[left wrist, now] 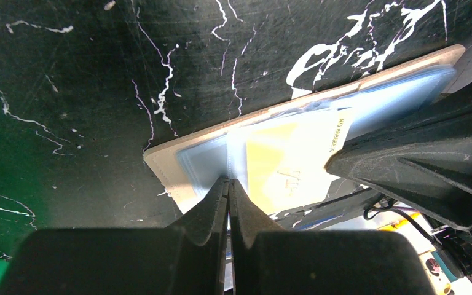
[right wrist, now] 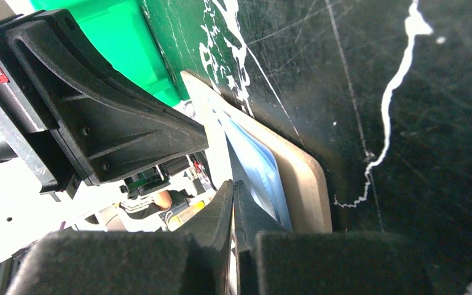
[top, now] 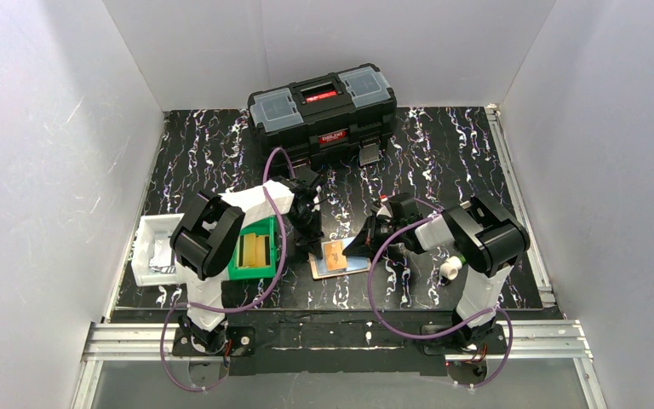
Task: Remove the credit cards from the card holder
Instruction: Remove the credit card from the card holder.
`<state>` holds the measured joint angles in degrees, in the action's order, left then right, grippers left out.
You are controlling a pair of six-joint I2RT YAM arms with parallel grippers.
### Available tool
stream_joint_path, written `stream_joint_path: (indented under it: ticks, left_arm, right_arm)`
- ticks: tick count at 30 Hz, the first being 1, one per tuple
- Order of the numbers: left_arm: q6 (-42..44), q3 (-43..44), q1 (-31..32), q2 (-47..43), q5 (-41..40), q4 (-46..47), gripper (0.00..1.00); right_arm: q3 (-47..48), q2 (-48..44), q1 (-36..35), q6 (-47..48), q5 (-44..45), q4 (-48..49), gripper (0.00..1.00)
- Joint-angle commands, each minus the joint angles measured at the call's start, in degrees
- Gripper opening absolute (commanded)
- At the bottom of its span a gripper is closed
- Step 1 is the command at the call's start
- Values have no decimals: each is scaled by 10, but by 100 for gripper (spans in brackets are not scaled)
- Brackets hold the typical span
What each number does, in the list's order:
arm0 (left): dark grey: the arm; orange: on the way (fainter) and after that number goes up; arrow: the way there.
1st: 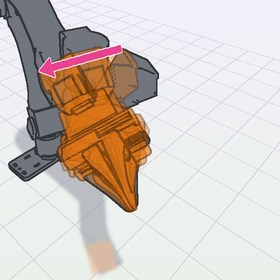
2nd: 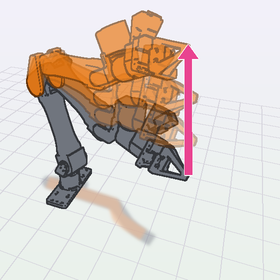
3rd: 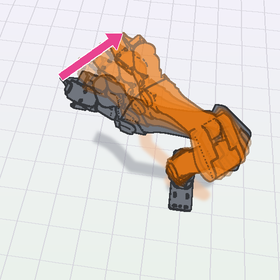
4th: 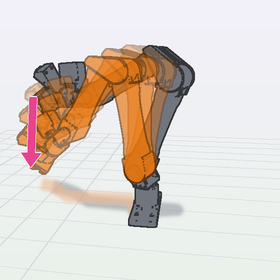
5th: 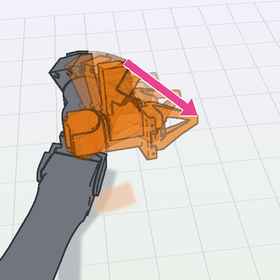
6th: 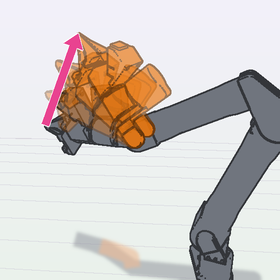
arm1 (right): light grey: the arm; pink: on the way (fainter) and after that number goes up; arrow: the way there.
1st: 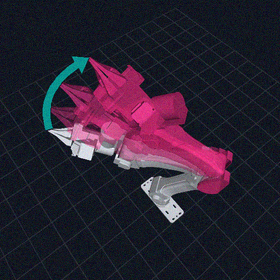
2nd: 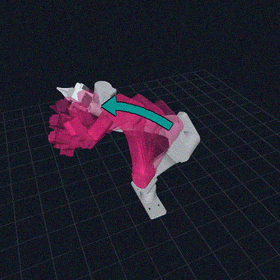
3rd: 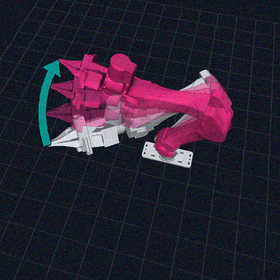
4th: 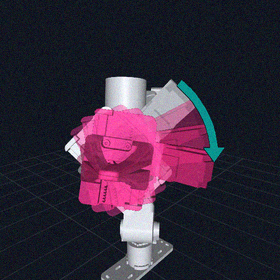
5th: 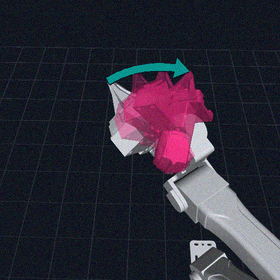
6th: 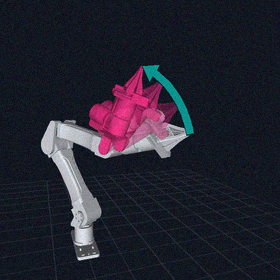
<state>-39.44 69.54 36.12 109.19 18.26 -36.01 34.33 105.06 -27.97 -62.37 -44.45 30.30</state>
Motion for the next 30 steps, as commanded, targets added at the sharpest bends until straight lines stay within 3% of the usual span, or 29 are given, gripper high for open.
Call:
stream_joint_path:
  ticks: [1,20,30]
  left_arm:
    - [27,-43,3,60,-123,-34,0]
    - [30,-28,4,37,-117,-47,0]
    - [44,60,4,-10,-110,-100,0]
  right_arm:
    - [-7,-13,6,11,-10,-2,3]
    - [-35,-111,66,97,30,-133,1]
    - [-16,-147,73,111,30,-184,1]
